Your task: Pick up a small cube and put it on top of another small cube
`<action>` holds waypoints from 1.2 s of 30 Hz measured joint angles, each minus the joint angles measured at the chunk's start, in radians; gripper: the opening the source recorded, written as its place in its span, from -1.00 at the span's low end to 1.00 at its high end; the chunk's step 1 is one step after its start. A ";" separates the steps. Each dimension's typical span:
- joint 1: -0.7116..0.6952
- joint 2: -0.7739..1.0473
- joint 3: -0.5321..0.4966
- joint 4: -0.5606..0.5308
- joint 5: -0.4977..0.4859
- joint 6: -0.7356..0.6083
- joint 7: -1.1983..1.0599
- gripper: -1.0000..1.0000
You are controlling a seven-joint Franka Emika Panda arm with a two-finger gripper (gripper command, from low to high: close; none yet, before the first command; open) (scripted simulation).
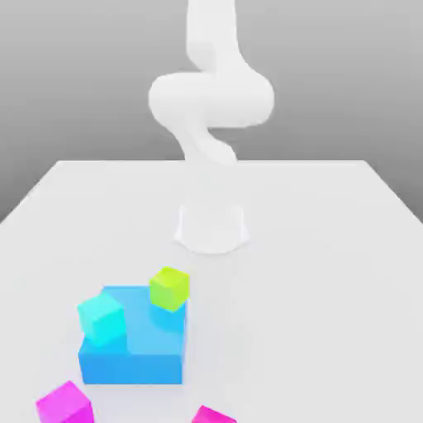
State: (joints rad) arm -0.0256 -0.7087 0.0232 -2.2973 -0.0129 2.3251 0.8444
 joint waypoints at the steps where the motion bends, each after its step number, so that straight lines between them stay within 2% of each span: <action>1: -0.010 0.039 0.009 0.001 -0.006 0.011 0.020 0.00; 11: -0.088 0.405 0.083 0.012 -0.075 0.111 0.209 0.00; 19: -0.110 0.695 0.098 0.021 -0.122 0.191 0.355 0.00; 29: -0.104 1.047 0.095 0.029 -0.085 0.298 0.468 0.00; 33: -0.088 1.192 0.075 0.054 -0.099 0.399 0.491 0.00; 34: -0.083 1.221 0.069 0.060 -0.104 0.421 0.495 -1.00; 36: -0.083 1.221 0.069 0.060 -0.104 0.422 0.495 -1.00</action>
State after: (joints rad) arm -0.1085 0.5126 0.0919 -2.2374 -0.1167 2.7468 1.3393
